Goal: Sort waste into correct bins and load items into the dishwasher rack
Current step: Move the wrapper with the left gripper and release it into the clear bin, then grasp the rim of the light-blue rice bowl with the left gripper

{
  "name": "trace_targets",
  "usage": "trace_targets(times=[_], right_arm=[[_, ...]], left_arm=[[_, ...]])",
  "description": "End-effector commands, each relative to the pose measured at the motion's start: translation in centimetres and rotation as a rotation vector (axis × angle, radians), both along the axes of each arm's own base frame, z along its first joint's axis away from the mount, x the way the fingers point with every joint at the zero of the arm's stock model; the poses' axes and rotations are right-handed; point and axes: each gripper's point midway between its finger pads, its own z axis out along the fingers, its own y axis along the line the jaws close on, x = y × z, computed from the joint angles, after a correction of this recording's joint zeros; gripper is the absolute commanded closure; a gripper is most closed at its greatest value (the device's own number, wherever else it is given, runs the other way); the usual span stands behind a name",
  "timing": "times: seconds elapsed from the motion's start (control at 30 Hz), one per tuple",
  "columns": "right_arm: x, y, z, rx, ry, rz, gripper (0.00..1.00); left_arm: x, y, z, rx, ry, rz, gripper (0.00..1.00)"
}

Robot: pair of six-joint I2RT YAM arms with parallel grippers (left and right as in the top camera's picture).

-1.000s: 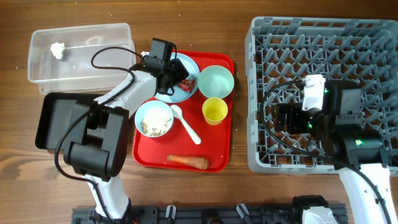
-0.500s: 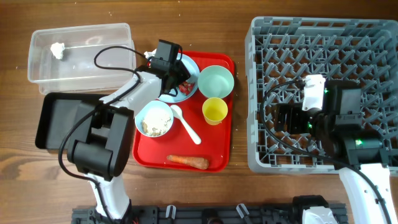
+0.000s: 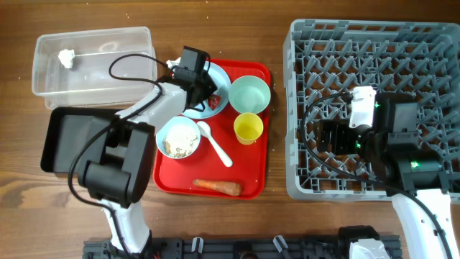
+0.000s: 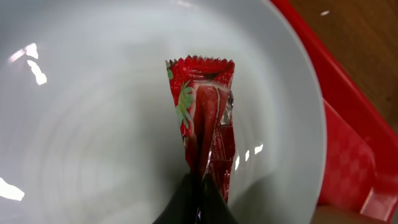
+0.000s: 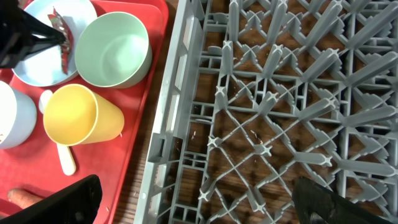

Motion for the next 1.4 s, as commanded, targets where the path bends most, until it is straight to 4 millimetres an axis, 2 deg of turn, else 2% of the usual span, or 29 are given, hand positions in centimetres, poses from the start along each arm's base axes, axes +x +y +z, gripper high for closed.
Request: trace_targets(times=[0.0, 0.07, 0.13, 0.23, 0.3, 0.4, 0.43, 0.47, 0.5, 0.53, 0.57, 0.83, 0.97, 1.2, 1.3, 1.37], right_arm=[[0.3, 0.4, 1.0, 0.007, -0.027, 0.029, 0.00], [0.2, 0.4, 1.0, 0.007, -0.024, 0.029, 0.00], [0.2, 0.4, 1.0, 0.007, -0.023, 0.029, 0.00], [0.2, 0.4, 1.0, 0.007, -0.023, 0.029, 0.00], [0.2, 0.4, 1.0, 0.007, -0.023, 0.029, 0.00], [0.2, 0.4, 1.0, 0.007, -0.022, 0.029, 0.00], [0.2, 0.4, 1.0, 0.007, -0.021, 0.029, 0.00], [0.2, 0.4, 1.0, 0.007, -0.021, 0.029, 0.00], [0.2, 0.4, 0.9, 0.007, -0.020, 0.029, 0.00], [0.1, 0.4, 0.9, 0.007, -0.020, 0.029, 0.00], [0.1, 0.4, 0.9, 0.007, -0.019, 0.028, 0.00], [0.1, 0.4, 0.9, 0.007, -0.016, 0.029, 0.00], [0.1, 0.4, 0.9, 0.008, -0.016, 0.029, 0.00], [0.2, 0.4, 1.0, 0.038, -0.010, -0.012, 0.01], [0.2, 0.5, 1.0, 0.038, -0.012, -0.012, 0.00], [0.2, 0.4, 1.0, 0.037, -0.013, -0.013, 0.00]], left_arm=[[1.8, 2.4, 6.6, 0.025, -0.164, -0.023, 0.96], [2.5, 4.6, 11.1, 0.056, -0.271, -0.040, 0.96], [2.7, 6.6, 13.9, 0.086, -0.339, -0.036, 0.96], [2.8, 11.7, 17.8, 0.161, -0.425, 0.047, 0.93], [2.7, 14.5, 18.5, 0.188, -0.433, 0.104, 0.91], [2.2, 18.9, 17.6, 0.210, -0.386, 0.192, 0.87], [2.0, 19.8, 17.3, 0.214, -0.374, 0.210, 0.76], [1.9, 20.9, 17.0, 0.219, -0.363, 0.234, 0.56], [1.8, 21.5, 16.9, 0.221, -0.360, 0.246, 0.42], [1.7, 22.0, 16.9, 0.223, -0.358, 0.256, 0.34], [1.6, 22.5, 16.8, 0.225, -0.353, 0.267, 0.30], [0.6, 22.4, 15.7, 0.222, -0.292, 0.259, 0.30], [-0.4, 21.3, 14.6, 0.176, -0.228, 0.221, 0.32], [-1.8, 17.9, 13.3, 0.069, -0.150, 0.121, 0.38], [-2.3, 15.2, 12.9, 0.094, -0.133, 0.010, 0.39], [-2.5, 12.7, 12.8, 0.113, -0.135, -0.089, 0.39]])
